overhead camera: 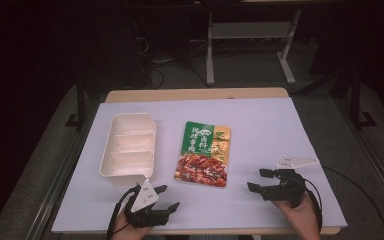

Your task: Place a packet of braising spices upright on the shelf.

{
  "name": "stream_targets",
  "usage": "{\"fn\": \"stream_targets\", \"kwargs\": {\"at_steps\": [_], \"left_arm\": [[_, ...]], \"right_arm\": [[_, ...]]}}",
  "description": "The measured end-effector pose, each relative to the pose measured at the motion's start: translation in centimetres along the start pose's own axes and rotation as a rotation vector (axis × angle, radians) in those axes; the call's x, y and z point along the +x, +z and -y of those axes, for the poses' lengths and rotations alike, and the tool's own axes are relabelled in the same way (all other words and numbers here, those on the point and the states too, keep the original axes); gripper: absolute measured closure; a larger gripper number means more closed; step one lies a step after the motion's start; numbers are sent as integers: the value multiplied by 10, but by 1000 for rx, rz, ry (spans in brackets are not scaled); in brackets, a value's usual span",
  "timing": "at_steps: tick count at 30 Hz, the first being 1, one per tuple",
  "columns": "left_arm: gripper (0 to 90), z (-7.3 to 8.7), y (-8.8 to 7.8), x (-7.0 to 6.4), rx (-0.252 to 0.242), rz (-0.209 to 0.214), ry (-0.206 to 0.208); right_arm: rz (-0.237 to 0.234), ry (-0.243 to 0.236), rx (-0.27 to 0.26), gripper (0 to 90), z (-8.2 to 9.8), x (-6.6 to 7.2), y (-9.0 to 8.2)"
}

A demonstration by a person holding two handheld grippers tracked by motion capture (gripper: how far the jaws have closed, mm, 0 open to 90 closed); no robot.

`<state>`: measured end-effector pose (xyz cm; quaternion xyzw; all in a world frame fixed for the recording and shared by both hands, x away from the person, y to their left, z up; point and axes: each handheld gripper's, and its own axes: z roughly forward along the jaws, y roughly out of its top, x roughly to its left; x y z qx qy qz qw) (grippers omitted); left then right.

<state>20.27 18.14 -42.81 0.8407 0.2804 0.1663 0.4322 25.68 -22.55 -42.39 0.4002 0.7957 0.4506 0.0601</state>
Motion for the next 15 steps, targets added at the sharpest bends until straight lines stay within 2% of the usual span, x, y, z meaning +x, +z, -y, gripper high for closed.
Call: {"fn": "stream_targets", "kwargs": {"at_steps": [3, 6, 10, 15], "left_arm": [[372, 1, 1, -1, 4, 6, 0], [394, 0, 2, -3, 0, 10, 8], [431, -4, 4, -3, -12, 7, -1], [546, -14, 10, 2, -25, -8, -26]], "right_arm": [[0, -18, 9, 248, 0, 2, 2], [2, -21, 6, 244, -1, 3, 1], [-2, -22, -6, 238, -2, 2, 1], [6, -17, -2, 234, -8, 0, 3]]}}
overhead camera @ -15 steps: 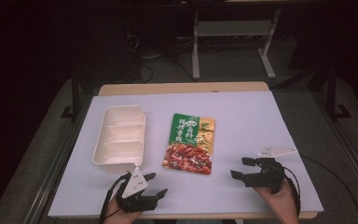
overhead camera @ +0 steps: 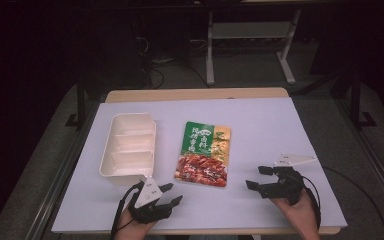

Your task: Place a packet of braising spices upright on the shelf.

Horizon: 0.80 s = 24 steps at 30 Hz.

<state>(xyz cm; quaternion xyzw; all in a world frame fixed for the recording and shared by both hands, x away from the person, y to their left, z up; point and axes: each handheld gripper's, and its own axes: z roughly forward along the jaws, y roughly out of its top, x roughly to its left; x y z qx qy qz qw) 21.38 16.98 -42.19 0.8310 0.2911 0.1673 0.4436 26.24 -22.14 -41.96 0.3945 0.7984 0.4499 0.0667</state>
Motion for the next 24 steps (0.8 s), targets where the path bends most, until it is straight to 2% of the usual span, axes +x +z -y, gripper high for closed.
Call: {"fn": "stream_targets", "kwargs": {"at_steps": [1, 3, 4, 7, 8, 9, 10, 11, 13, 14, 17, 18, 19, 21, 22, 24], "left_arm": [[577, -7, 5, 2, 17, -24, -7], [602, -12, 10, 3, 29, -36, 4], [669, -17, 16, 5, 47, -47, 14], [733, -28, 30, 11, 82, -37, 5], [753, -28, 30, 11, 82, -37, 5], [779, -34, 41, 15, 117, -37, 12], [800, -34, 41, 15, 117, -37, 12], [825, -37, 46, 18, 131, -42, 20], [847, -42, 55, 21, 133, -52, 7], [884, -47, 63, 25, 160, -71, 16], [898, -49, 73, 26, 189, -88, 27], [898, -49, 82, 28, 219, -92, 11], [898, -48, 86, 30, 240, -100, 27], [899, -48, 88, 31, 252, -105, 29], [899, -48, 92, 34, 276, -101, 18], [900, -48, 94, 34, 281, -109, 24]], "right_arm": [[6, -13, 6, 234, -7, 0, 1], [7, -17, 6, 234, -10, 0, 1], [10, -26, 7, 234, -19, 0, 2], [18, -46, 1, 234, -29, 0, 5], [18, -46, 1, 234, -29, 0, 5], [20, -57, 7, 234, -39, -1, 8], [20, -54, 14, 234, -42, -1, 9], [22, -58, 19, 233, -46, -3, 11], [24, -55, 21, 232, -51, -4, 14], [25, -59, 28, 232, -58, -6, 18], [23, -57, 39, 232, -68, -10, 25], [27, -57, 50, 232, -72, -12, 28], [29, -56, 56, 232, -75, -13, 31], [31, -52, 72, 232, -81, -16, 37], [35, -54, 76, 232, -84, -18, 41], [33, -49, 85, 232, -86, -19, 44]]}}
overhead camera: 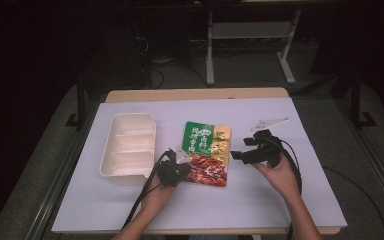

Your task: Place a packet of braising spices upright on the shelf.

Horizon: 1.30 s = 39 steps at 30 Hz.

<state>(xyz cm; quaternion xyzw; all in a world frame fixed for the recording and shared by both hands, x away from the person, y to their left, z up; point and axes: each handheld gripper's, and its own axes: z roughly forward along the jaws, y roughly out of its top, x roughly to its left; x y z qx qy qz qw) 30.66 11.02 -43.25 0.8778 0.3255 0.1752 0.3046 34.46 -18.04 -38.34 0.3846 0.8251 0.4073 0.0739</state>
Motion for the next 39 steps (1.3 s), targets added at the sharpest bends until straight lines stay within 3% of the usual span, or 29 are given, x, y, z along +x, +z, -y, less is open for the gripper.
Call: {"fn": "stream_targets", "kwargs": {"at_steps": [3, 5, 6, 11, 14, 18, 26, 31, 39], "left_arm": [[900, -4, 4, 0, 25, -24, 5], [900, -5, 6, -2, 50, -51, 32], [900, -6, 7, -3, 66, -62, 37], [900, -6, 9, -5, 81, -73, 55], [900, -7, 9, -5, 110, -73, 90], [900, -7, 10, -6, 114, -74, 103], [900, -6, 9, -4, 102, -57, 85], [900, -6, 9, -3, 104, -52, 86], [900, -5, 9, -2, 98, -41, 61]], "right_arm": [[15, -4, 23, 231, -8, -4, 11], [16, 4, 46, 231, -14, -6, 19], [-2, 23, 49, 231, -20, -8, 25], [4, 8, 64, 225, -34, -8, 35], [6, 22, 78, 219, -43, -12, 46], [21, 45, 100, 219, -46, -19, 58], [51, 131, 108, 228, -43, -35, 81], [73, 161, 124, 261, -38, -47, 90], [45, 202, 142, 302, -32, -56, 101]]}}
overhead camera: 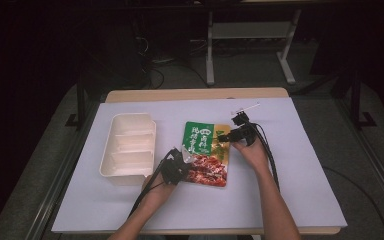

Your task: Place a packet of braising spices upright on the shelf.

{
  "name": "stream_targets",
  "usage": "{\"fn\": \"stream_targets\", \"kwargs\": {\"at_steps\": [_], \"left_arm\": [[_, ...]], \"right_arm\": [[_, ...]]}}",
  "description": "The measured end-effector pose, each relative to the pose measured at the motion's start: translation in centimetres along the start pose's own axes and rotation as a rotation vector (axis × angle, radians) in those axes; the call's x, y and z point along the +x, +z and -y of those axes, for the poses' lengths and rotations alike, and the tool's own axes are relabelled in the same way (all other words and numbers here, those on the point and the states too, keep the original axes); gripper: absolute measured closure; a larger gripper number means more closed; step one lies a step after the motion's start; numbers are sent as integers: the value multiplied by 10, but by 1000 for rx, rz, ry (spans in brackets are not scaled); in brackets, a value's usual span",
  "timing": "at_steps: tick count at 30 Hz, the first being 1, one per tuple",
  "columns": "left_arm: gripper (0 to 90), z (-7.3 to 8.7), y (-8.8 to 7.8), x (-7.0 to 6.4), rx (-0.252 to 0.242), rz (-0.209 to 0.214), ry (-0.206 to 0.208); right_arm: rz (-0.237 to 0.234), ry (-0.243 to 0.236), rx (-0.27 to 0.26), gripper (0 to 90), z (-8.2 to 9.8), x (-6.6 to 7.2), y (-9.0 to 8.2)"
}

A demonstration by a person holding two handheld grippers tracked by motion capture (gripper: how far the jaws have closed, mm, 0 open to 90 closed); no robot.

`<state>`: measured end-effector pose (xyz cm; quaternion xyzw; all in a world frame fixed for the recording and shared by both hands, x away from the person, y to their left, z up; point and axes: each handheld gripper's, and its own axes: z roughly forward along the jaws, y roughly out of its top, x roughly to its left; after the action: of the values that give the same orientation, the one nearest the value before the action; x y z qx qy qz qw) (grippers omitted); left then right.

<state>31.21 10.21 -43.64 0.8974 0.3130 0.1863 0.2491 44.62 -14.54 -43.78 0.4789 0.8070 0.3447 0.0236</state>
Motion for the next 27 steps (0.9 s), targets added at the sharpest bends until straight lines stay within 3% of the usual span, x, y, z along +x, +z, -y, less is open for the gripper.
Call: {"fn": "stream_targets", "kwargs": {"at_steps": [2, 4, 8, 9, 13, 16, 20, 23, 26, 27], "left_arm": [[900, 0, 0, 0, -2, 5, -6], [900, 0, 0, 1, -6, 15, -19], [900, 0, 0, 1, -1, 11, -8], [900, 0, 0, 1, -2, 10, -6], [900, 0, 0, 2, -7, 12, -5], [900, 0, 0, 2, -5, 12, -6], [900, 0, 0, 2, -6, 12, -4], [900, 0, 0, 2, -6, 10, 0], [900, 0, 0, 3, -8, 12, -5], [900, 0, 0, 3, -10, 12, -5]], "right_arm": [[-13, 1, 2, 321, 0, -1, 2], [-61, 9, -1, 360, 1, -1, 3], [-90, 7, -1, 387, 2, 0, 3], [-157, 19, -6, 430, 2, -1, 2], [-213, 8, -4, 469, 2, 2, 1], [-226, 4, 7, 494, 2, 2, 1], [-236, 12, 43, 614, 4, 2, 6], [-218, -14, 53, 712, 4, 4, 7], [-206, -18, 63, 748, 3, 5, 8], [-181, -33, 60, 827, 3, 6, 8]]}}
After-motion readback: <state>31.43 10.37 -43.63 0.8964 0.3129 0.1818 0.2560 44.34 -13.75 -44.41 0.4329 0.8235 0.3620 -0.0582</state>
